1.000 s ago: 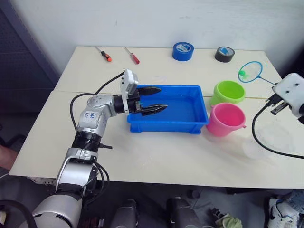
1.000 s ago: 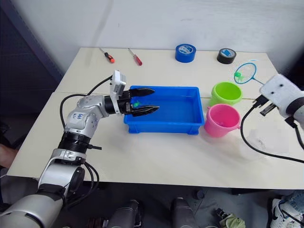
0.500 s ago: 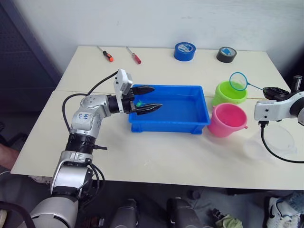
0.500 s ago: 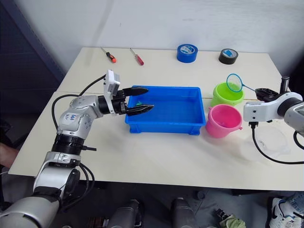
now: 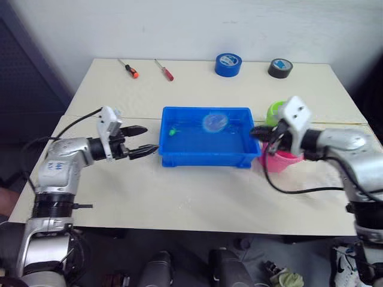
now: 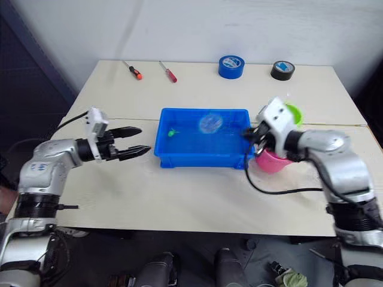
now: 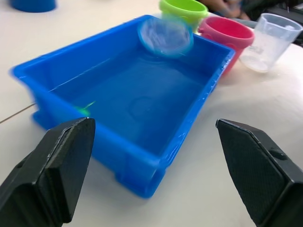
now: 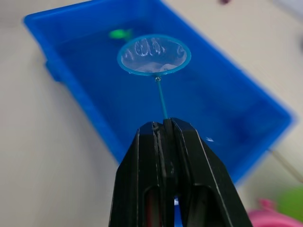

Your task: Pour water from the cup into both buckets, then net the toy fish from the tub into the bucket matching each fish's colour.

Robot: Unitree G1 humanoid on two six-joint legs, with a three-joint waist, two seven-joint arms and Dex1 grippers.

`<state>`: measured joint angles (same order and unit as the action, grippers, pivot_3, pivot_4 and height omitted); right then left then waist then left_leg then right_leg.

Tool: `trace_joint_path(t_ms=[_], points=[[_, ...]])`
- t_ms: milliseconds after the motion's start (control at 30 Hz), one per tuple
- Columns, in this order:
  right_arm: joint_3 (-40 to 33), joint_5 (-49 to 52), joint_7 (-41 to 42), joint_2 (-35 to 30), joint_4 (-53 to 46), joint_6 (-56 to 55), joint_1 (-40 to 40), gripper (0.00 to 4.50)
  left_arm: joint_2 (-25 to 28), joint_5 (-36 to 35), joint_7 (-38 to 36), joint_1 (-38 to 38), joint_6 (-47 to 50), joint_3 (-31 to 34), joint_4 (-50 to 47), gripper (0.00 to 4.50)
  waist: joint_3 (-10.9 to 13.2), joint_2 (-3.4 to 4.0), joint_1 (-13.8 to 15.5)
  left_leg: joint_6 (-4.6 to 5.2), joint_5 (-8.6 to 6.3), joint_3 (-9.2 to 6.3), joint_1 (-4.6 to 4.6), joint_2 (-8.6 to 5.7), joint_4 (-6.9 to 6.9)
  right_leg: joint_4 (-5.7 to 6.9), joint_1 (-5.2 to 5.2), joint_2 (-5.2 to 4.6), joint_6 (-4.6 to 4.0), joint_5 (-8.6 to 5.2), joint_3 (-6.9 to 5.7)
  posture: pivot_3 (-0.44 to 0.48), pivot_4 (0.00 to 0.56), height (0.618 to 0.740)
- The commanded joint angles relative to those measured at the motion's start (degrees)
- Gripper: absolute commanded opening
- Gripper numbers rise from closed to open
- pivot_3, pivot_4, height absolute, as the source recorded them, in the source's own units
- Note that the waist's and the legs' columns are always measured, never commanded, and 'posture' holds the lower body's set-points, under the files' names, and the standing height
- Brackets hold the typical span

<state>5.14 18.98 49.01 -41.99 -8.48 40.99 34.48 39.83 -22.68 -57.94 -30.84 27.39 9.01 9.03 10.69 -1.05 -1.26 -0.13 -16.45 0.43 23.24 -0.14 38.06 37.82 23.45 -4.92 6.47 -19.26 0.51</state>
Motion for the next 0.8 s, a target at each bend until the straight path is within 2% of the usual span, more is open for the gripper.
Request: trace_joint_path(t_ms=[33, 300, 567, 733, 800], points=[[2.61, -1.42, 0.16, 2.50, 3.65, -0.46, 3.01, 0.00, 1.87, -2.75, 1.84, 3.67, 2.75, 3.62, -7.66, 4.45, 0.00, 0.00, -0.03, 0.01, -0.01, 0.00, 0.01, -0.02, -0.01, -0.01, 0.00, -0.03, 0.00, 0.00, 0.00, 0.000, 0.150, 0.740], [9.43, -8.56, 0.75, 11.92, 23.97, -9.68, 11.39, 0.00, 4.06, -6.48, 6.84, 10.69, 8.25, 9.47, -18.57, 4.45, 0.00, 0.00, -0.36, 0.00, 0.00, -0.03, 0.01, -0.08, -0.05, 0.02, 0.04, -0.10, 0.00, 0.00, -0.08, 0.000, 0.150, 0.740], [8.97, -12.94, -2.33, 21.48, 40.15, -19.01, 20.24, 0.00, 4.53, -8.00, 9.89, 12.98, 9.77, 11.49, -22.24, 4.45, 0.00, 0.00, -0.76, -0.05, 0.02, 0.04, 0.00, -0.05, -0.08, 0.05, 0.09, -0.03, 0.00, 0.00, -0.17, 0.000, 0.150, 0.740], [5.98, -11.65, -1.76, 23.39, 40.75, -19.94, 22.01, 0.00, 4.47, -8.47, 10.68, 13.25, 9.86, 11.45, -22.81, 4.45, 0.00, 0.00, -0.70, -0.13, 0.01, 0.01, 0.00, -0.01, -0.12, 0.16, 0.10, 0.02, 0.00, 0.00, -0.18, 0.000, 0.150, 0.740], [4.25, -10.25, -0.86, 22.19, 36.59, -16.92, 20.63, 0.00, 3.98, -8.43, 10.64, 12.40, 9.32, 10.56, -21.90, 4.45, 0.00, 0.00, -0.49, -0.12, 0.00, 0.00, 0.02, -0.03, -0.12, 0.14, 0.08, 0.00, 0.00, 0.00, -0.18, 0.000, 0.150, 0.740]])
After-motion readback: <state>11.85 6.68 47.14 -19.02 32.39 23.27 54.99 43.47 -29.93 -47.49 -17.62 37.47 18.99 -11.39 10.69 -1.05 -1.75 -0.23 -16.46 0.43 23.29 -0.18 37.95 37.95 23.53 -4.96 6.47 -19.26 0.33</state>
